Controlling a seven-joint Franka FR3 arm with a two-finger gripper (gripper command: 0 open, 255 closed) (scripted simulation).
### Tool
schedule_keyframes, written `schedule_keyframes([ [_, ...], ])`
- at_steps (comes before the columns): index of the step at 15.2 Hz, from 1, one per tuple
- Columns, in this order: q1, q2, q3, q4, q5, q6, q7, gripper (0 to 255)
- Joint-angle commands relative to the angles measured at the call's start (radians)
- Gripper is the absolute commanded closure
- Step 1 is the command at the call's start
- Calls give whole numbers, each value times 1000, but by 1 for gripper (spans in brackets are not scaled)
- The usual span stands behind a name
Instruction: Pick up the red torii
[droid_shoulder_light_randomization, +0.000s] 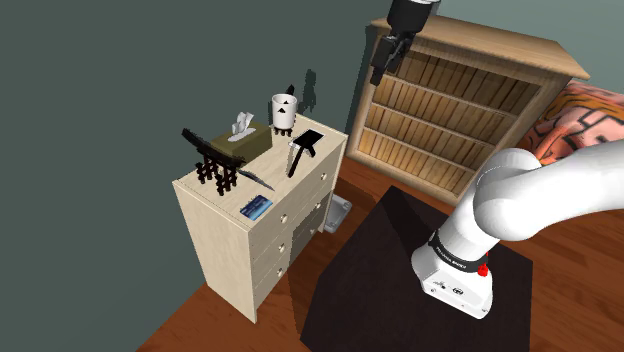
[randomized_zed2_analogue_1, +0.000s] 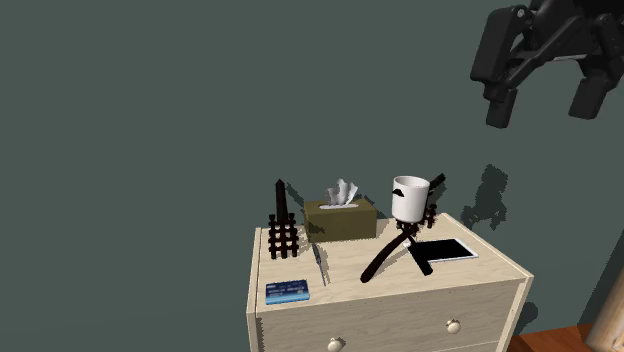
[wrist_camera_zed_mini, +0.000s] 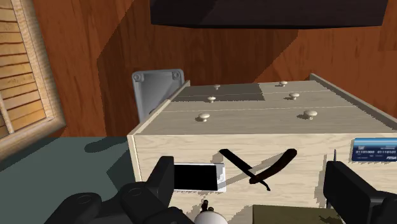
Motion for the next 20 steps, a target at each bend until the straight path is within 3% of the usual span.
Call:
schedule_keyframes([
  [1,0,0,0,0,0,0,0,0],
  [11,39,305,163,100,4,151,179,0],
  [20,63,634,285,298,-78,214,354,0],
])
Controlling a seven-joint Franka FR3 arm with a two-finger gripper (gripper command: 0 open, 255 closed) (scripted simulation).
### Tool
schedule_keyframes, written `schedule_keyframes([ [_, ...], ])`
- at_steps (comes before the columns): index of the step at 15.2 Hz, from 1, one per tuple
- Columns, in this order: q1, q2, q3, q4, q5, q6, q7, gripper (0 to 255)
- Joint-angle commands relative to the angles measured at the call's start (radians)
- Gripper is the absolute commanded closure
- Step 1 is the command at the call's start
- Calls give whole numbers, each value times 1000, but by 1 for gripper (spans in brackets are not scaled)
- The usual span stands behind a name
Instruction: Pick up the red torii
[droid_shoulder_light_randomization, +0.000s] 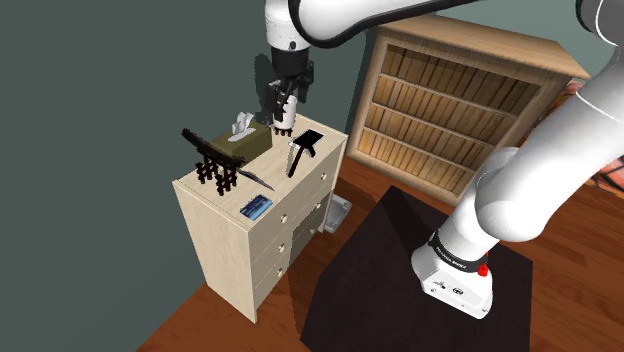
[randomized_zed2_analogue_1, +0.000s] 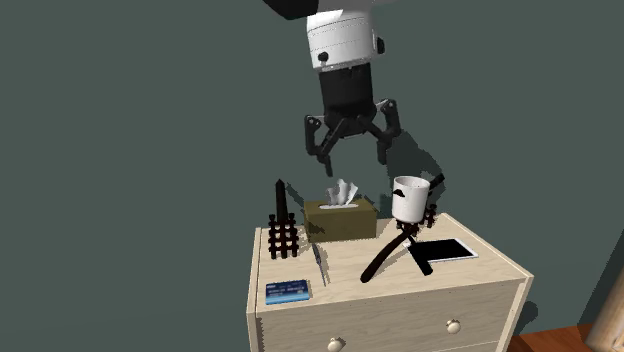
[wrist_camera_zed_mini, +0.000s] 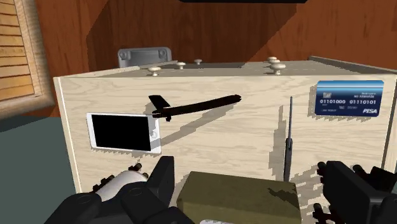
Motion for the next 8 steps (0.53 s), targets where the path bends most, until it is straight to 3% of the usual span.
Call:
schedule_keyframes([
  [1,8,83,24,59,-28,5,42,0],
  [8,67,371,68,298,-142,-24,168,0],
])
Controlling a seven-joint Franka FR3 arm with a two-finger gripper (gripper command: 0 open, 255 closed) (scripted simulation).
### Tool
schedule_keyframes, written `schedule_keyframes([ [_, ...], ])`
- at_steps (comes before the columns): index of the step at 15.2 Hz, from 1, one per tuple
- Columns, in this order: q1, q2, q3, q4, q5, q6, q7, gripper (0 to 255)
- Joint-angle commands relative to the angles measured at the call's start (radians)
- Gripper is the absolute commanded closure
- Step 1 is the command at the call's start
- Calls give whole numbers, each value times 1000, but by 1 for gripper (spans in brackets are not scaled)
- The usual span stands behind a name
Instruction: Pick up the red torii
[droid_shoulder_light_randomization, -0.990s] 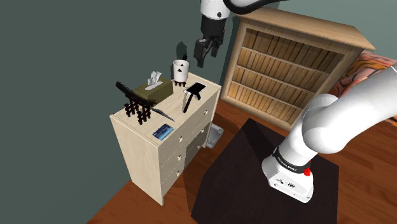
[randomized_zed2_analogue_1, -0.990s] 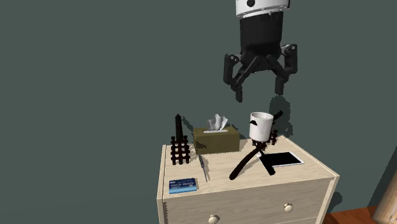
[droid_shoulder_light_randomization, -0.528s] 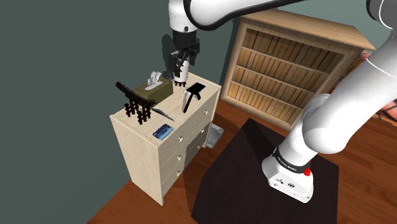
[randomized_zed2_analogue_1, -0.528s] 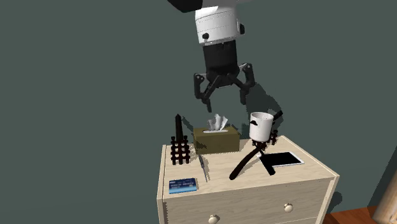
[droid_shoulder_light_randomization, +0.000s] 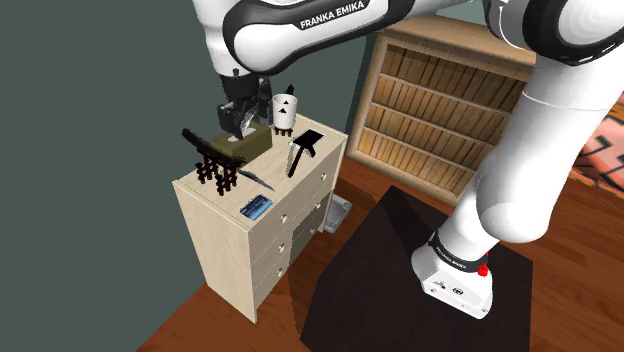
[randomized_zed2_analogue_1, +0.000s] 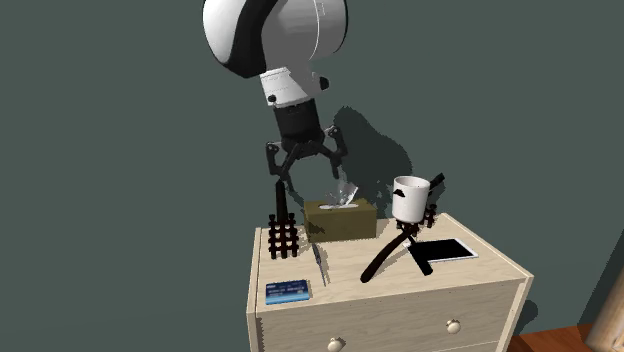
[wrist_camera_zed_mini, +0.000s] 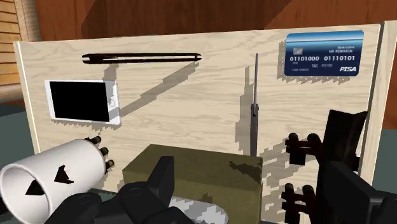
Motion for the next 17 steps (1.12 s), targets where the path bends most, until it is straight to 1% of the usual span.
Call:
schedule_keyframes([
  [1,22,80,6,71,-32,-14,31,0],
  [4,64,212,6,205,-78,-49,67,0],
  [7,114,350,-2,360,-118,-95,89,0],
  [8,124,374,-5,389,-124,-104,91,0],
  [15,122,402,-11,339,-137,-30,115,0],
  [17,122,405,-12,335,-138,-24,117,0],
])
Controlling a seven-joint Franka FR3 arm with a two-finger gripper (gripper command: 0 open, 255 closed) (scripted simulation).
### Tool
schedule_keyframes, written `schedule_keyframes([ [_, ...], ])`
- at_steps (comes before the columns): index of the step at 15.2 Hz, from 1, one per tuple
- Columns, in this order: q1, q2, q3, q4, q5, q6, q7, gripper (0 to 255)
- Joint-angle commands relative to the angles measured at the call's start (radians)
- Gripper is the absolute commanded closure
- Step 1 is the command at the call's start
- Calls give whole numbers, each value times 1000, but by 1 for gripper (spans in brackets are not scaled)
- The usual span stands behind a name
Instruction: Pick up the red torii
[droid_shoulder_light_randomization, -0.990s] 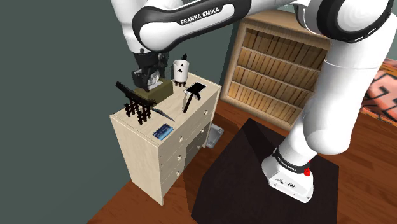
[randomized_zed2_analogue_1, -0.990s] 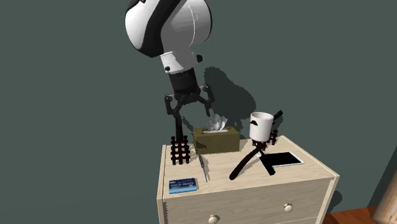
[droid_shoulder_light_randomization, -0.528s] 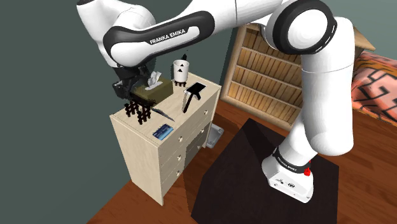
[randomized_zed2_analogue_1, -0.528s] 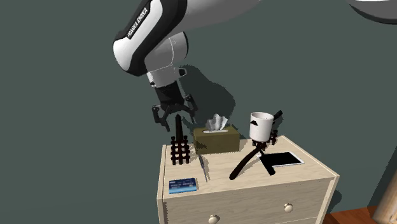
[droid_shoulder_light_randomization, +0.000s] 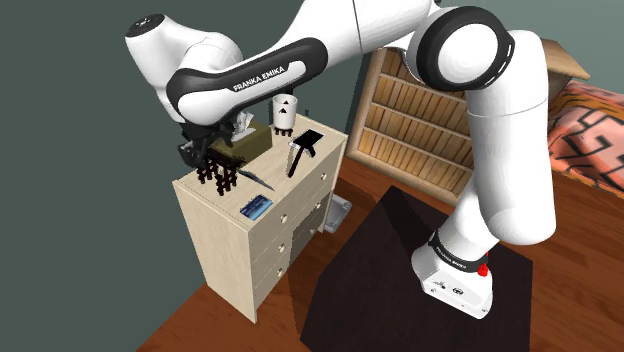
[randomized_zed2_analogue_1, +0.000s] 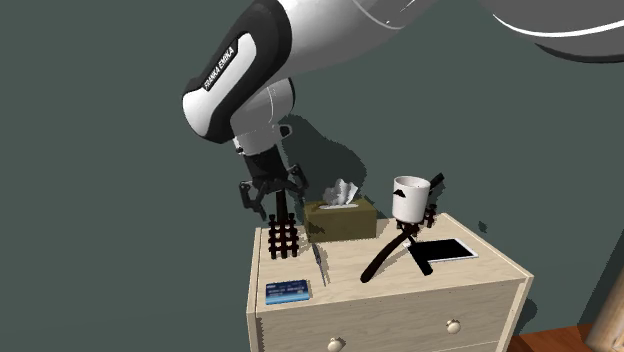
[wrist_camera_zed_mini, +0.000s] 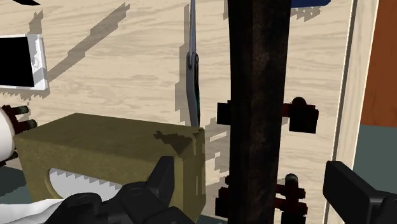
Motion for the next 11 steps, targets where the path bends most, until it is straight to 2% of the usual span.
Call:
schedule_keyframes([
  [1,-1,1,0,-5,-1,6,2,255],
  [11,-1,-5,1,-1,2,-4,-1,255],
])
